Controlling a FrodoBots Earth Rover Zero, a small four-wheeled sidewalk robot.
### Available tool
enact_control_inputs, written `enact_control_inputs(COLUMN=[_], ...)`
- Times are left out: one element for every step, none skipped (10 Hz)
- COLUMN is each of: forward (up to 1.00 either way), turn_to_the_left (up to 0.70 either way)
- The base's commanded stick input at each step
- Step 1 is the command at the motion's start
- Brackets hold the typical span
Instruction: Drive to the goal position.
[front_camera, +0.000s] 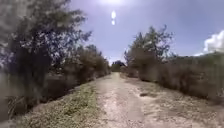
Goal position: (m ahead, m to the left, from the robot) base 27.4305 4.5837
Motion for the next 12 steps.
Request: enact_control_inputs(forward=[0.7,0.7,0.7,0.7,0.7,0.7,0.7,0.7,0.7,0.7,0.7,0.7], turn_to_the_left=[0.0,0.0,0.0,0.0,0.0,0.0,-0.17,-0.35,-0.35,-0.28,0.0,0.0])
